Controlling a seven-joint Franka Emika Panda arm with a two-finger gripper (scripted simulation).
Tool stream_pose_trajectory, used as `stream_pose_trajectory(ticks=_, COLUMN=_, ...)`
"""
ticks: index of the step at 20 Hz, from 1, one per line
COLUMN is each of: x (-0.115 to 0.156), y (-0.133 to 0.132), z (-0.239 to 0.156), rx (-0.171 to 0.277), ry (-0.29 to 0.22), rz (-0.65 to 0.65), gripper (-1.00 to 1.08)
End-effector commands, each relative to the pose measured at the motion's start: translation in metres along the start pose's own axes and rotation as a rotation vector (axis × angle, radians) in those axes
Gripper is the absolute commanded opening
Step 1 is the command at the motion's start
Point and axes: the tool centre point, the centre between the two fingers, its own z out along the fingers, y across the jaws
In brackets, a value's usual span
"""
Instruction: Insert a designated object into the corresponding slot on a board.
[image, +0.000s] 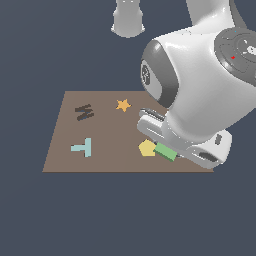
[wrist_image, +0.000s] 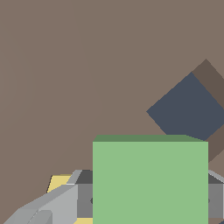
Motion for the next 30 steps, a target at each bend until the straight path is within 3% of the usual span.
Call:
stream_pose_trajectory(ticks=1, x=0.003, y=0.01, z=-0.001, rx=0.0, ry=0.0, rz=-0.11, gripper=-1.0)
stream_pose_trajectory(ticks=9, x=0.019, y=0.033, z=-0.002, rx=0.0, ry=0.0, rz=-0.404, gripper=-1.0)
stream_pose_trajectory(ticks=16, x=0.032, y=0.044, z=-0.002, rx=0.0, ry=0.0, rz=-0.585, gripper=-1.0)
stream_pose_trajectory(ticks=23, x=0.041, y=0.05, z=-0.002, rx=0.0, ry=0.001, rz=-0.689, gripper=-1.0)
stream_pose_trajectory(ticks=30, x=0.043, y=0.05, z=-0.002, rx=0.0, ry=0.002, rz=-0.712, gripper=-1.0)
